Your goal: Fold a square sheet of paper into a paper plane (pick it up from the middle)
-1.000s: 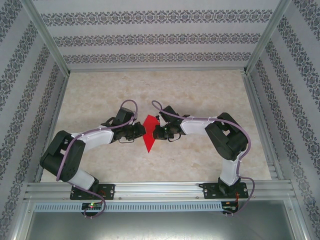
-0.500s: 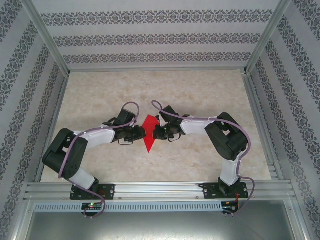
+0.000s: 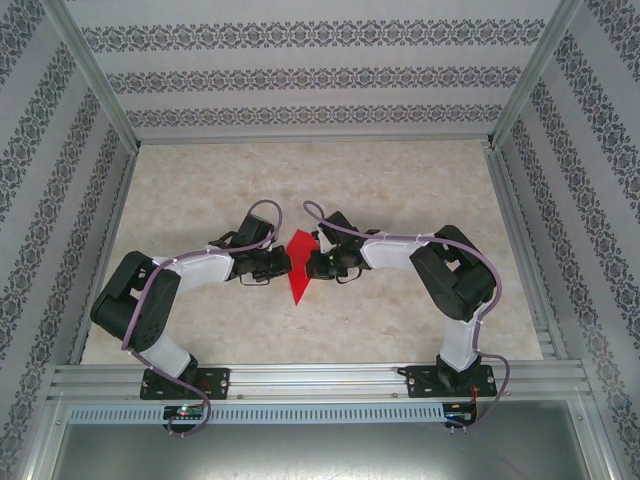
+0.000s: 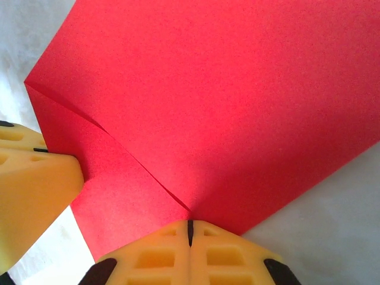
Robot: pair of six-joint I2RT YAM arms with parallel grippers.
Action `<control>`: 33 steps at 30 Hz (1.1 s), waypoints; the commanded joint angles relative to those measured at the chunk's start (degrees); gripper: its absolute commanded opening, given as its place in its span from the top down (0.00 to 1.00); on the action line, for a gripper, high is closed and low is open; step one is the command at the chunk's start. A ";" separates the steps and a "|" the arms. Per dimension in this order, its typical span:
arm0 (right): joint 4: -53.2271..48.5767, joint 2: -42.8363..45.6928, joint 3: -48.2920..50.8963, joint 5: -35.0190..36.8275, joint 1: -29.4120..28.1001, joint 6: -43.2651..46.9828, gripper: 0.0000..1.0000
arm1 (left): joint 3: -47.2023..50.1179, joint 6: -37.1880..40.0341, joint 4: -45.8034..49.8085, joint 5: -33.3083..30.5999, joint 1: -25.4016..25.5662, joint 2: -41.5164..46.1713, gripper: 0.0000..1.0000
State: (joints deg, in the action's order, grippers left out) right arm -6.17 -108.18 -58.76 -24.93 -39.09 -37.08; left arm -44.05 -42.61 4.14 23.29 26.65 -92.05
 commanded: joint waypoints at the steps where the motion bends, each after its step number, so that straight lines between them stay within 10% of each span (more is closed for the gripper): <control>1: -1.61 -0.89 0.29 1.01 0.67 1.13 0.96 | -1.44 0.50 -0.27 1.33 1.17 -0.38 0.89; 33: 1.00 -0.63 2.05 0.01 1.33 0.21 0.96 | -4.64 -4.67 -7.22 3.99 3.71 -5.94 0.94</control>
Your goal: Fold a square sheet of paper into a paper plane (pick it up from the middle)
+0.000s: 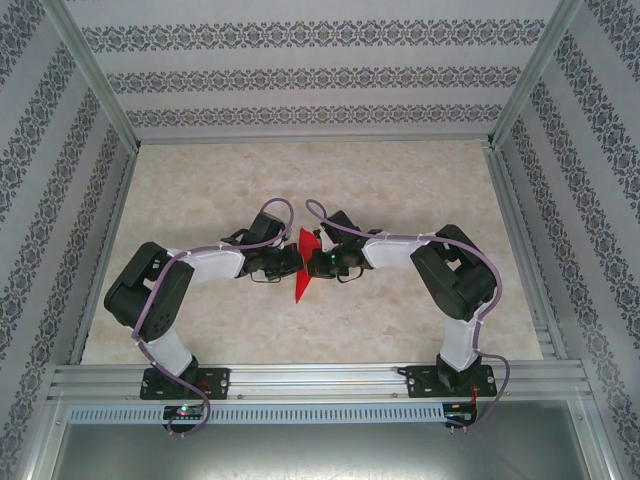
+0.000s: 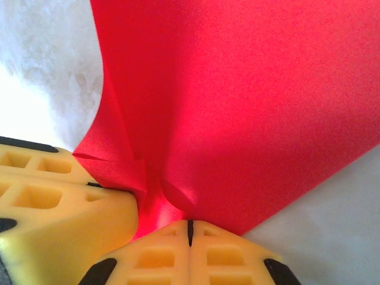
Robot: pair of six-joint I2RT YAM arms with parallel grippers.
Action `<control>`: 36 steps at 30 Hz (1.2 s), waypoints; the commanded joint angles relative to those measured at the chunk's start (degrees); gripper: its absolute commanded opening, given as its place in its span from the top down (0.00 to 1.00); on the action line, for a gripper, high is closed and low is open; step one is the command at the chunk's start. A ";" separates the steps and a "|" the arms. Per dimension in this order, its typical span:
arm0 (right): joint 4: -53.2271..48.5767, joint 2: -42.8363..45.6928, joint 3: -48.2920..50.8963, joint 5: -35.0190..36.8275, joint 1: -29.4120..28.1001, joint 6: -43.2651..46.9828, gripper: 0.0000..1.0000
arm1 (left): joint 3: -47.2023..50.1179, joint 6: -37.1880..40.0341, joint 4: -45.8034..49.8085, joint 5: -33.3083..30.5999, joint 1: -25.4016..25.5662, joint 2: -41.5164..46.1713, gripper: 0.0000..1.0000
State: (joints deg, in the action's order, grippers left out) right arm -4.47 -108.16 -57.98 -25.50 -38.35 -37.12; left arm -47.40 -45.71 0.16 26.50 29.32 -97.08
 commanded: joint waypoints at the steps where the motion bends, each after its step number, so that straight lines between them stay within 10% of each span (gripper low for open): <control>1: -0.60 -0.64 1.35 0.54 0.58 0.25 0.96 | -1.21 -1.82 -3.61 0.95 1.00 -1.07 0.94; 36: 4.54 2.19 5.15 -0.49 4.08 -6.21 0.97 | -0.84 -0.78 -4.21 0.90 1.37 -4.46 0.94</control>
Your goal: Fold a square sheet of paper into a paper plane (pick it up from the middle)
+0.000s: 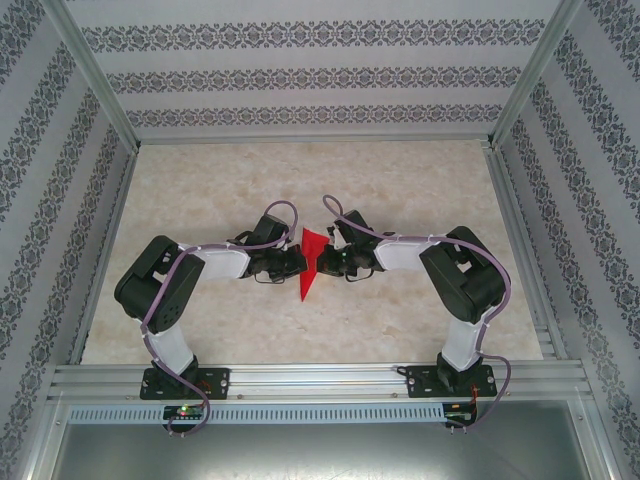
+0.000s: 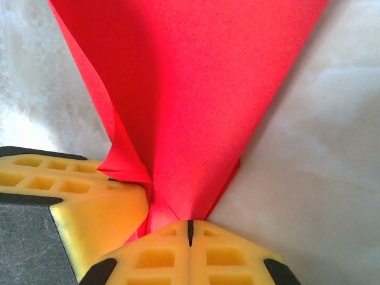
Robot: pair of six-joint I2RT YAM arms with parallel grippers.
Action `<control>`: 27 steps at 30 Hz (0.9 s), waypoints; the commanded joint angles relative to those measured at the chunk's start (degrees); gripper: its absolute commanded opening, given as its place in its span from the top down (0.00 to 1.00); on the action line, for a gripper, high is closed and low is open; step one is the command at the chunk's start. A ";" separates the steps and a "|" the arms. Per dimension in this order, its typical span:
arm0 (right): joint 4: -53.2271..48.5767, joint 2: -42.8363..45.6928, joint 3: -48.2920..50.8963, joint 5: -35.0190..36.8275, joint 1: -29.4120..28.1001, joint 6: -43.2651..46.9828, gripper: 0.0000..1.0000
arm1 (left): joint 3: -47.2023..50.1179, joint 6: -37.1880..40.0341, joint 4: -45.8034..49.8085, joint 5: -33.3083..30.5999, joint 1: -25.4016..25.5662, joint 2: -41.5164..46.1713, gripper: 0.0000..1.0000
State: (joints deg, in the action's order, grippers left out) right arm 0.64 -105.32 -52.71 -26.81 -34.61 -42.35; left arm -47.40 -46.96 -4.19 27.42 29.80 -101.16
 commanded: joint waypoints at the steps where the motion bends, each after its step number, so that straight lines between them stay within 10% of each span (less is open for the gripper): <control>1: -0.49 -0.97 -0.21 0.59 0.34 -0.90 0.97 | -0.95 0.31 0.15 0.02 0.88 -0.20 0.94; 27: -0.64 -1.76 -0.63 0.81 0.30 -0.36 0.98 | -5.30 1.31 2.82 1.22 2.03 -2.98 0.93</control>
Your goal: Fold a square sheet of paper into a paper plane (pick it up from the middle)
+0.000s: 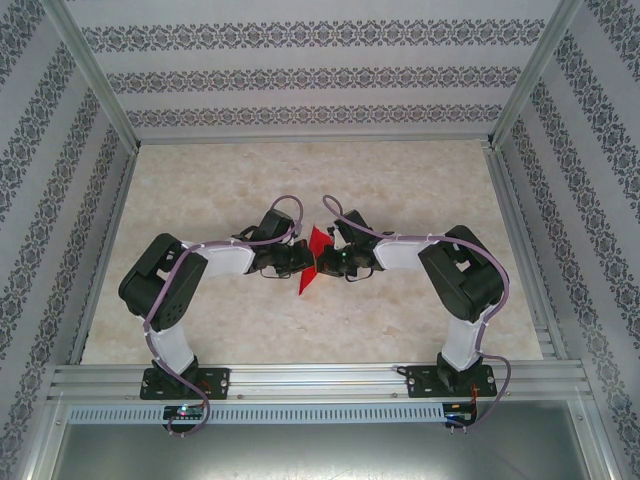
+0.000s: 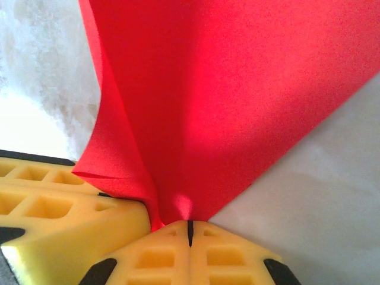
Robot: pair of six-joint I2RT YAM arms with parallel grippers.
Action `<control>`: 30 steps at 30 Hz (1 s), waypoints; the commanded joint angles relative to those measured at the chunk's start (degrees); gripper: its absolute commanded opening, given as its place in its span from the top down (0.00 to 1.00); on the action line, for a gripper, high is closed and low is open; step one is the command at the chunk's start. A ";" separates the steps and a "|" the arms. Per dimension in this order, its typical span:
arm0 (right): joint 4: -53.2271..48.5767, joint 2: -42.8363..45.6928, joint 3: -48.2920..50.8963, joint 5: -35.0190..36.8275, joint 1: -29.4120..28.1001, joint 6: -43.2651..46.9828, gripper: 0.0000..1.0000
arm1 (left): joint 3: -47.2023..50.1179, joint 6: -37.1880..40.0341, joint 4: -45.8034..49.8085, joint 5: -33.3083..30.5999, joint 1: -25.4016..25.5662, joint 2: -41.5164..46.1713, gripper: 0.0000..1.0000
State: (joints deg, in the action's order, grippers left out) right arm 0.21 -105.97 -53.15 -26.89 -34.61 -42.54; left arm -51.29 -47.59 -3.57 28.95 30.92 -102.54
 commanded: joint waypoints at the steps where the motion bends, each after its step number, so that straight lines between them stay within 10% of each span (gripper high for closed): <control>1: -0.21 -0.85 -0.12 0.84 0.39 -0.18 0.98 | -1.25 2.32 2.51 -0.46 0.95 -1.74 0.93; 30: 9.13 3.44 2.98 -5.86 6.36 -5.77 0.81 | -1.62 10.16 3.82 1.72 0.90 -1.19 0.72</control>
State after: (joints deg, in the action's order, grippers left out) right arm 6.96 -100.75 -50.17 -30.72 -28.64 -47.05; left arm -52.86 -40.21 -1.37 30.04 31.14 -104.73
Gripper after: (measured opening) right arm 0.181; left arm 0.276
